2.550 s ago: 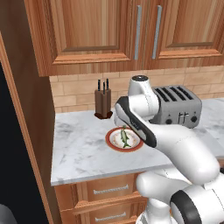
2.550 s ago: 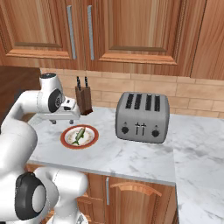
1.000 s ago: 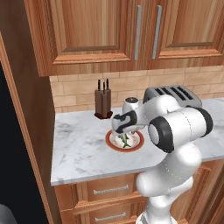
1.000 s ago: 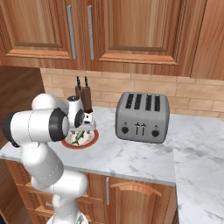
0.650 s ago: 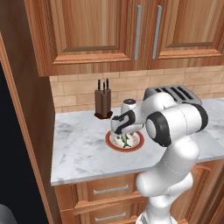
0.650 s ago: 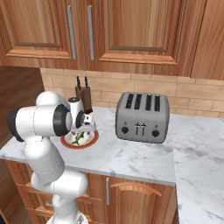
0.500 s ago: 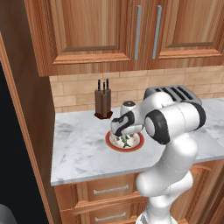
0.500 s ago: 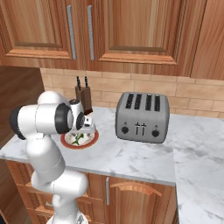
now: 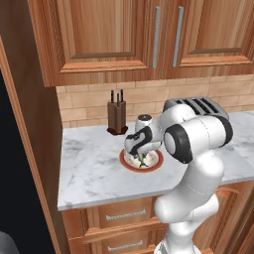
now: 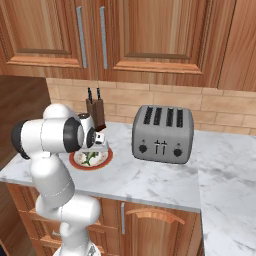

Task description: Place the fish on the counter behind the older fish on the same shelf of the fridge to maintain FIFO order. Close the fridge door when finished.

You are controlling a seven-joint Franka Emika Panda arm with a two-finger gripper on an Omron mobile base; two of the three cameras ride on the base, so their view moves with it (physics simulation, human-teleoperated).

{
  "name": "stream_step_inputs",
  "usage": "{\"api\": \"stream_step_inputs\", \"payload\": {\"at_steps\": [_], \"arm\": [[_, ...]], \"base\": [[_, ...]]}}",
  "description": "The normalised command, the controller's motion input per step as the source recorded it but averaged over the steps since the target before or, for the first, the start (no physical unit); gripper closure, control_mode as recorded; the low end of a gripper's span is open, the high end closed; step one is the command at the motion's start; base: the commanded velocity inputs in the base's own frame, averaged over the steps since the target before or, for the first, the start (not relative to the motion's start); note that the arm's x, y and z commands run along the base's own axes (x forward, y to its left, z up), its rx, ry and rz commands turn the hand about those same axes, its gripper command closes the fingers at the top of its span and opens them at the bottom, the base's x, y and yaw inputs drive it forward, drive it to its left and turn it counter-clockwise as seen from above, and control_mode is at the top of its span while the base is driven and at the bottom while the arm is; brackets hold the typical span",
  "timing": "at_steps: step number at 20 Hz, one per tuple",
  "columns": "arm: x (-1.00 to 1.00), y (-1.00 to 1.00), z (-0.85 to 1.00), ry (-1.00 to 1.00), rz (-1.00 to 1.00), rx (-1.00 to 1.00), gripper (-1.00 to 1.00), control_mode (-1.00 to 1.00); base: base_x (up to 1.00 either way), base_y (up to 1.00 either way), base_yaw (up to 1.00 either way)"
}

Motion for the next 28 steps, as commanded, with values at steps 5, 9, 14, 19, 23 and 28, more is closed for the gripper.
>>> {"api": "stream_step_inputs", "payload": {"at_steps": [5, 9, 14, 19, 23, 28], "arm": [[-0.23, -0.13, 0.06, -0.1, -0.06, 0.0, 1.0, -1.0], [-0.82, -0.23, 0.34, -0.27, -0.17, 0.02, 1.0, -1.0], [-0.9, -0.17, 0.7, -0.29, -0.11, 0.02, 1.0, -1.0], [-0.82, -0.15, 0.76, -0.16, -0.06, 0.04, 1.0, -1.0], [-0.71, -0.2, 0.79, -0.11, -0.03, 0.04, 1.0, -1.0], [-0.44, -0.06, 0.41, -0.05, -0.04, 0.01, 1.0, -1.0]], "base": [[0.0, 0.0, 0.0], [0.0, 0.0, 0.0], [0.0, 0.0, 0.0], [0.0, 0.0, 0.0], [0.0, 0.0, 0.0], [0.0, 0.0, 0.0]]}}
